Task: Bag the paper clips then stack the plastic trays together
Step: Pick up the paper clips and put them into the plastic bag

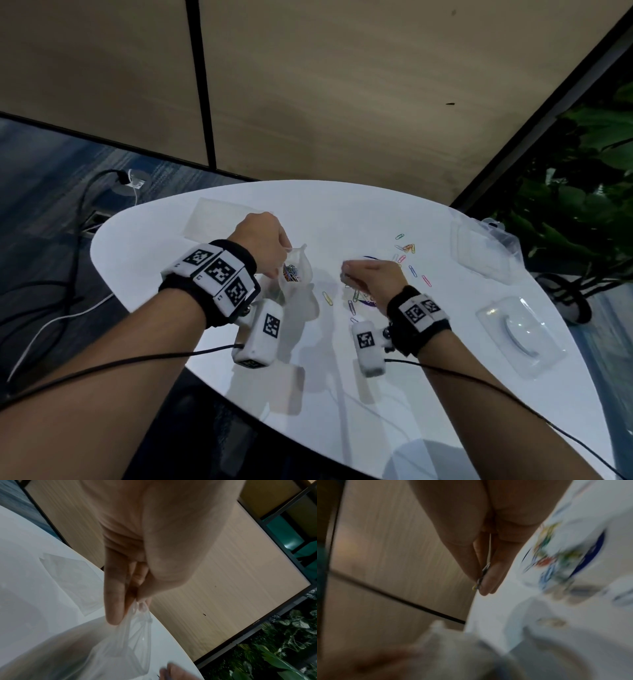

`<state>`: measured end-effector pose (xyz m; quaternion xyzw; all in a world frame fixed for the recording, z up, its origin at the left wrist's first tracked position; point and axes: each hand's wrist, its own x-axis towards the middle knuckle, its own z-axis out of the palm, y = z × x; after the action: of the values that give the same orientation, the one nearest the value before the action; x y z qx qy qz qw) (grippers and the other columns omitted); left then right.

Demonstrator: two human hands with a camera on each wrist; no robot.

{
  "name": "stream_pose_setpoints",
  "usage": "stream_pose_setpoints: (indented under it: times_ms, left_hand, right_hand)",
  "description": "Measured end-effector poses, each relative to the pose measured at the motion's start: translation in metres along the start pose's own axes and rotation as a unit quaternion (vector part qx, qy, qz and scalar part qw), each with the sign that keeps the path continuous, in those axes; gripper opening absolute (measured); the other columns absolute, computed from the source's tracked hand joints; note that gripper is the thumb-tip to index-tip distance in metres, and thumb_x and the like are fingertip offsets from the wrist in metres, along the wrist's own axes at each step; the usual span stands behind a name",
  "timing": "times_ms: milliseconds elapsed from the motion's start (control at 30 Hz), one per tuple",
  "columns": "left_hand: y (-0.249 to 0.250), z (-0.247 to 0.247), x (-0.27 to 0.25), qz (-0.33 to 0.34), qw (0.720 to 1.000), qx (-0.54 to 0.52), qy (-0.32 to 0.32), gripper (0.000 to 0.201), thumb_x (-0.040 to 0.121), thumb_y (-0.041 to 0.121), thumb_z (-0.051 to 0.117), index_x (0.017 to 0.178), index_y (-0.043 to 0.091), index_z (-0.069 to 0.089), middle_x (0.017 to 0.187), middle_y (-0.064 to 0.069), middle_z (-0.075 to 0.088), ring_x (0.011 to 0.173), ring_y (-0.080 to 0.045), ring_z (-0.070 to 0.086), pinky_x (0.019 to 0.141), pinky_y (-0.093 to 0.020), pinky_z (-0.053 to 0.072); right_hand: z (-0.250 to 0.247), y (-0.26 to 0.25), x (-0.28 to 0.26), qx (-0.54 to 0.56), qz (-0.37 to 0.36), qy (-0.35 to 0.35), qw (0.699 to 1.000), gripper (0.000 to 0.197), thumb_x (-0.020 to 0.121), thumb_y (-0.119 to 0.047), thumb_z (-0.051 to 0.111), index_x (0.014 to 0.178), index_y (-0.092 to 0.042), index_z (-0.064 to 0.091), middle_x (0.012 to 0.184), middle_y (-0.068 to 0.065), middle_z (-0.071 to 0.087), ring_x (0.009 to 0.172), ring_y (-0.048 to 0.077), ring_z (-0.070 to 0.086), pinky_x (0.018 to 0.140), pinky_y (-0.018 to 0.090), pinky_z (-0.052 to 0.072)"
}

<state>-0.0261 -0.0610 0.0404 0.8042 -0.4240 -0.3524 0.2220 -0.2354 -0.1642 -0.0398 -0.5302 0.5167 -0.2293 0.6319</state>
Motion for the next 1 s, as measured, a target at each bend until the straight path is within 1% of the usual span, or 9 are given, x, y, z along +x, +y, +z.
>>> stream_pose_setpoints:
  times_ms: [67,133,333,500,633,733,833,900,1000]
  left_hand:
    - [0.004,0.005,0.002,0.002,1.0,0.006,-0.001,0.022,0.09,-0.003,0.059,0.09,0.01,0.076,0.069,-0.004,0.072,0.068,-0.026,0.077,0.075,-0.04,0.065]
    - [0.009,0.01,0.003,0.002,1.0,0.002,0.004,0.022,0.091,-0.002,0.058,0.095,0.009,0.077,0.071,-0.008,0.075,0.065,-0.024,0.077,0.076,-0.039,0.065]
    - [0.022,0.021,0.006,0.008,1.0,-0.015,0.017,0.02,0.093,0.0,0.059,0.1,0.009,0.075,0.073,-0.009,0.075,0.07,-0.023,0.077,0.081,-0.039,0.064]
    - [0.019,0.025,0.013,0.012,0.999,-0.023,0.027,0.018,0.092,0.002,0.062,0.1,0.01,0.076,0.069,-0.009,0.076,0.064,-0.018,0.076,0.079,-0.037,0.065]
    - [0.018,0.025,0.014,0.016,0.999,-0.026,0.024,0.024,0.092,-0.001,0.055,0.098,0.011,0.075,0.072,-0.011,0.077,0.062,-0.017,0.076,0.078,-0.036,0.065]
    - [0.016,0.024,0.016,0.018,0.999,-0.025,0.013,0.026,0.091,-0.003,0.053,0.099,0.011,0.074,0.074,-0.012,0.077,0.063,-0.02,0.077,0.076,-0.037,0.065]
    - [0.015,0.023,0.018,0.022,1.0,-0.018,0.005,0.026,0.091,-0.003,0.055,0.099,0.012,0.074,0.077,-0.013,0.077,0.062,-0.02,0.077,0.075,-0.038,0.065]
    - [0.014,0.022,0.019,0.024,1.0,-0.013,0.005,0.026,0.091,-0.003,0.055,0.1,0.013,0.074,0.077,-0.013,0.076,0.062,-0.019,0.076,0.075,-0.038,0.065]
    - [0.014,0.02,0.02,0.027,1.0,-0.014,0.004,0.027,0.092,-0.002,0.054,0.1,0.013,0.074,0.078,-0.013,0.076,0.062,-0.021,0.077,0.074,-0.038,0.065]
  right_hand:
    - [0.016,-0.021,-0.014,0.162,0.022,-0.042,0.986,0.009,0.081,0.008,0.068,0.089,0.014,0.068,0.086,0.023,0.07,0.082,0.027,0.068,0.075,0.029,0.06]
    - [0.031,-0.032,-0.025,0.191,0.03,-0.078,0.978,0.018,0.084,0.009,0.066,0.1,0.018,0.065,0.094,0.022,0.072,0.088,0.026,0.07,0.078,0.025,0.06]
    - [0.052,-0.035,-0.029,0.008,-0.014,-0.083,0.996,0.021,0.097,-0.004,0.053,0.11,0.007,0.066,0.096,0.02,0.067,0.072,0.014,0.07,0.073,0.019,0.059]
    - [0.027,-0.043,-0.018,-0.031,-0.08,-0.109,0.99,0.028,0.096,0.007,0.045,0.115,0.004,0.066,0.108,0.023,0.068,0.09,0.024,0.068,0.078,0.027,0.06]
    - [-0.013,-0.039,0.023,-0.151,-0.119,-0.014,0.981,0.03,0.095,0.002,0.047,0.106,-0.008,0.073,0.108,0.015,0.071,0.102,0.031,0.068,0.087,0.036,0.058]
    - [-0.049,-0.03,0.08,-0.508,-0.155,0.037,0.847,0.036,0.099,-0.02,0.049,0.133,-0.018,0.059,0.144,0.007,0.052,0.132,0.025,0.048,0.113,0.035,0.036]
    - [-0.07,-0.021,0.121,-0.675,-0.11,0.003,0.73,0.055,0.101,-0.039,0.039,0.152,-0.022,0.028,0.163,0.004,0.015,0.148,0.031,0.016,0.119,0.046,0.022]
    - [-0.078,-0.018,0.138,-0.721,-0.069,-0.006,0.69,0.057,0.1,-0.046,0.031,0.152,-0.024,0.025,0.163,0.004,0.014,0.148,0.034,0.014,0.116,0.051,0.024]
    - [-0.093,-0.011,0.14,-0.755,0.002,-0.039,0.655,0.059,0.09,-0.049,0.031,0.137,-0.014,0.043,0.147,0.012,0.036,0.135,0.035,0.031,0.108,0.053,0.035]
